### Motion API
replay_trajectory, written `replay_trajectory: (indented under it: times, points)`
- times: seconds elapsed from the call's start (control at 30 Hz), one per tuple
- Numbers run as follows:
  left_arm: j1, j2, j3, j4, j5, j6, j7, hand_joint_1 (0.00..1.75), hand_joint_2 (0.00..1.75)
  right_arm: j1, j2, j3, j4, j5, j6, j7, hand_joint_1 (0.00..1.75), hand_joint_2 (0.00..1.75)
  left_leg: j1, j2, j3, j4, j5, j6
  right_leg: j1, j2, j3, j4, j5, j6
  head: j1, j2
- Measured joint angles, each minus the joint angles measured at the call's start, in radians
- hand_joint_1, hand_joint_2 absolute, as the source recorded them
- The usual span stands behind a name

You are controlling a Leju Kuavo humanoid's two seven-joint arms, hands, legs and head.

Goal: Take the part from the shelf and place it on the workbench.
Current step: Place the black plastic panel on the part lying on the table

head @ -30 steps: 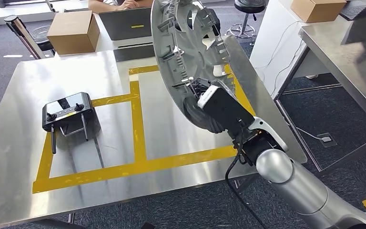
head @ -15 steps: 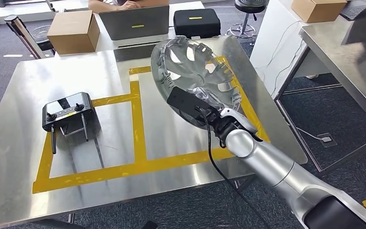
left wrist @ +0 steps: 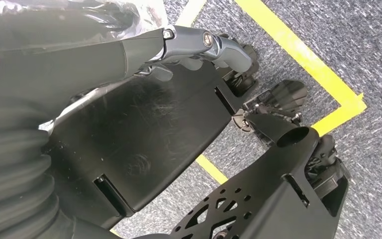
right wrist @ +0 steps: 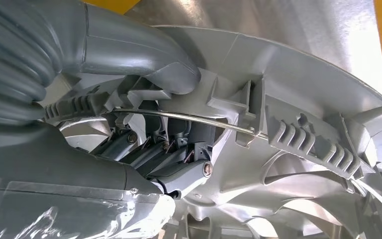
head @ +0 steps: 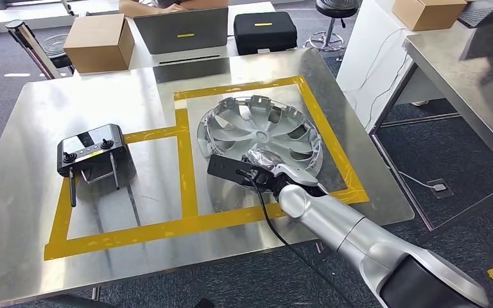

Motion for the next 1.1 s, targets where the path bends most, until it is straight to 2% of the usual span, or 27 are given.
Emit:
replay_trajectory:
  times: [0.07,0.13,0.27,0.57,0.73,0.97,1.1]
  points:
    - [0.000,0.000,0.002,0.000,-0.001,-0.001,-0.001,0.00,1.75,-0.006,0.008,0.010,0.019,0.000,-0.003,-0.001,0.00,0.00,0.000,0.000,0.000,0.000,0.000,0.000,0.000,0.000,0.000,0.000,0.000,0.000,0.000,0.000]
    - [0.000,0.000,0.005,0.000,-0.008,-0.001,-0.001,0.00,1.75,-0.014,0.014,0.017,0.032,0.001,-0.006,-0.002,0.00,0.00,0.000,0.000,0.000,0.000,0.000,0.000,0.000,0.000,0.000,0.000,0.000,0.000,0.000,0.000]
    - [0.000,0.000,0.007,0.000,-0.017,0.001,-0.007,0.00,0.00,-0.030,0.021,0.026,0.048,0.002,-0.014,-0.001,0.00,0.00,0.000,0.000,0.001,0.000,0.000,0.000,0.000,0.001,0.000,0.000,0.000,0.000,0.000,0.000]
    - [0.001,-0.001,0.027,0.000,-0.037,-0.002,-0.013,0.00,0.00,-0.042,0.019,0.021,0.051,-0.026,-0.052,0.002,0.00,0.00,0.000,0.001,0.002,0.000,0.000,-0.001,0.000,0.002,0.001,0.000,0.001,0.000,0.000,0.000]
    - [0.007,0.000,0.032,0.000,-0.047,-0.004,-0.017,0.00,0.00,-0.054,-0.006,-0.006,-0.028,-0.122,-0.106,-0.005,0.00,0.00,0.000,0.001,0.003,0.000,0.001,-0.001,0.000,0.003,0.002,0.000,0.001,0.000,0.000,0.000]
    - [0.033,0.006,0.054,0.001,-0.043,-0.004,-0.039,0.00,0.00,-0.122,-0.117,-0.102,-0.340,-0.375,-0.251,-0.025,0.00,0.00,-0.001,0.001,0.003,0.001,0.000,-0.001,0.000,0.003,0.002,-0.001,0.001,0.000,-0.001,0.000]
    - [0.048,0.012,0.060,0.002,-0.032,-0.003,-0.056,0.00,0.00,-0.188,-0.201,-0.179,-0.586,-0.415,-0.389,-0.032,0.00,0.00,-0.002,0.001,0.003,0.001,0.000,-0.001,0.000,0.003,0.002,-0.001,0.001,0.000,-0.002,0.000]
